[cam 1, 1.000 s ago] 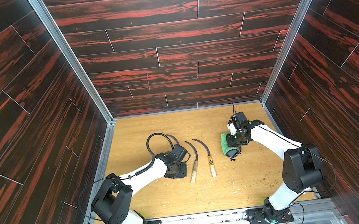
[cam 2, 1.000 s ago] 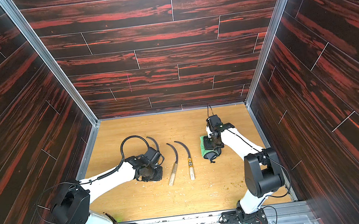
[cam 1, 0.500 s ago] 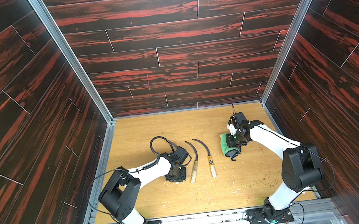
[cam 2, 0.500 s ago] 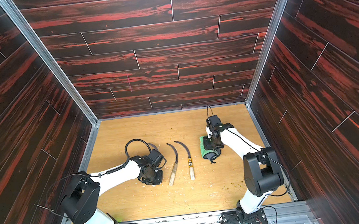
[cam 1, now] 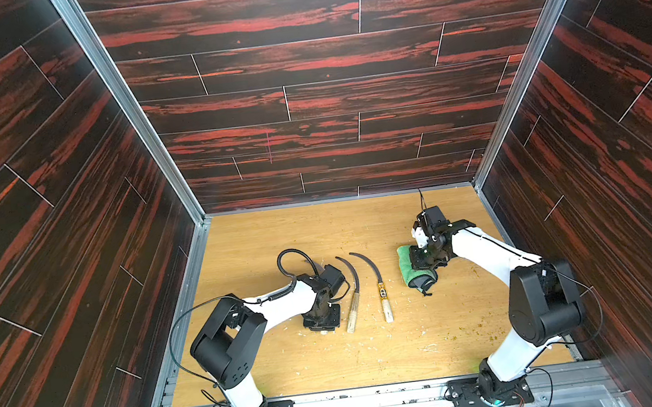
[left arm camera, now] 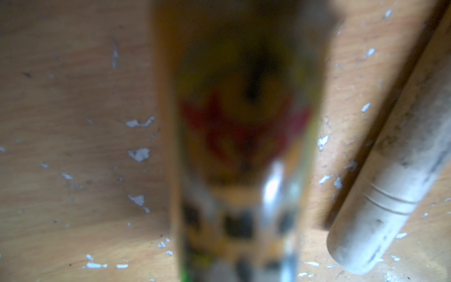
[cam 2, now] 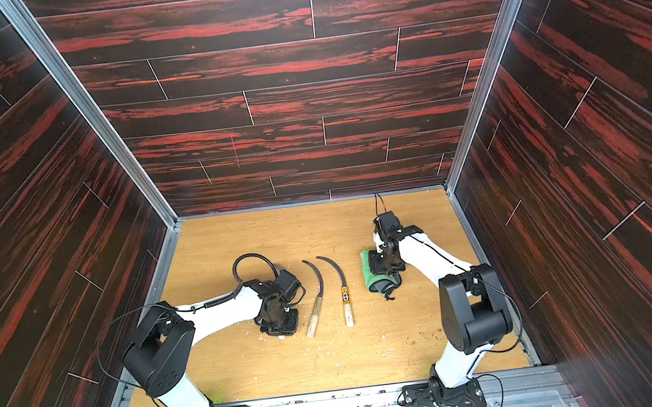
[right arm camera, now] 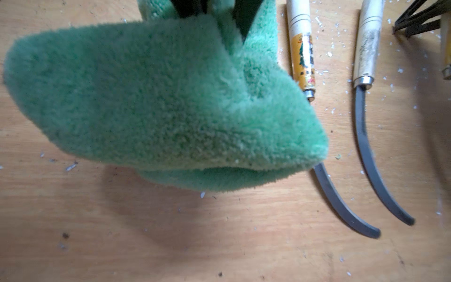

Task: Wipe small sickles with rags
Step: Place the small sickle at the center of the board.

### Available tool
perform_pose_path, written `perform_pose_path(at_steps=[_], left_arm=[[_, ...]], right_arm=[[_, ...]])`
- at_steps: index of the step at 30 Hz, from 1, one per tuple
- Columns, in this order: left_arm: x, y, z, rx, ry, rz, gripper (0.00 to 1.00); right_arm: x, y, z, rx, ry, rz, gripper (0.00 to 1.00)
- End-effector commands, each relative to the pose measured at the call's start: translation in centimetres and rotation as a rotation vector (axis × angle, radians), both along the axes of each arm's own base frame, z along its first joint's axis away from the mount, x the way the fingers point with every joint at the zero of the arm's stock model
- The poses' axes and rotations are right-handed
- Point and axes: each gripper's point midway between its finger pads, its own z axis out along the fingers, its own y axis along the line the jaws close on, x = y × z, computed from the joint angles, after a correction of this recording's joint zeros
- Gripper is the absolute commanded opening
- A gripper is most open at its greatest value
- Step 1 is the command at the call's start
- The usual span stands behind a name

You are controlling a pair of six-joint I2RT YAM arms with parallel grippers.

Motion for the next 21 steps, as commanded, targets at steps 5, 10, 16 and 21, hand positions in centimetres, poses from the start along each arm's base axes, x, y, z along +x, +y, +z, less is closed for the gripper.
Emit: perform_pose_path(at_steps=[5, 10, 16, 21], left_arm=[[-0.1, -0.1, -0.9, 0.003, 0.037, -0.003, 0.16], [-0.4, -0.2, -1.4, -0.009, 0.056, -0.001, 0.19], [-0.6, 0.0, -1.8, -0.005, 0.073, -0.005, 0.20], [-0.7, 0.2, -2.0, -0.001, 0.084, -0.005, 0.26]], right_arm=[[-0.9, -0.1, -2.3, 0.005, 0.068, -0.012, 0.19], [-1.0, -0.1, -2.5, 0.007, 0.073, -0.013, 0.19], [-1.1, -0.2, -2.5, 0.005, 0.072, -0.018, 0.19], [-1.3, -0.3, -2.3, 0.002, 0.074, -0.020, 0.19]])
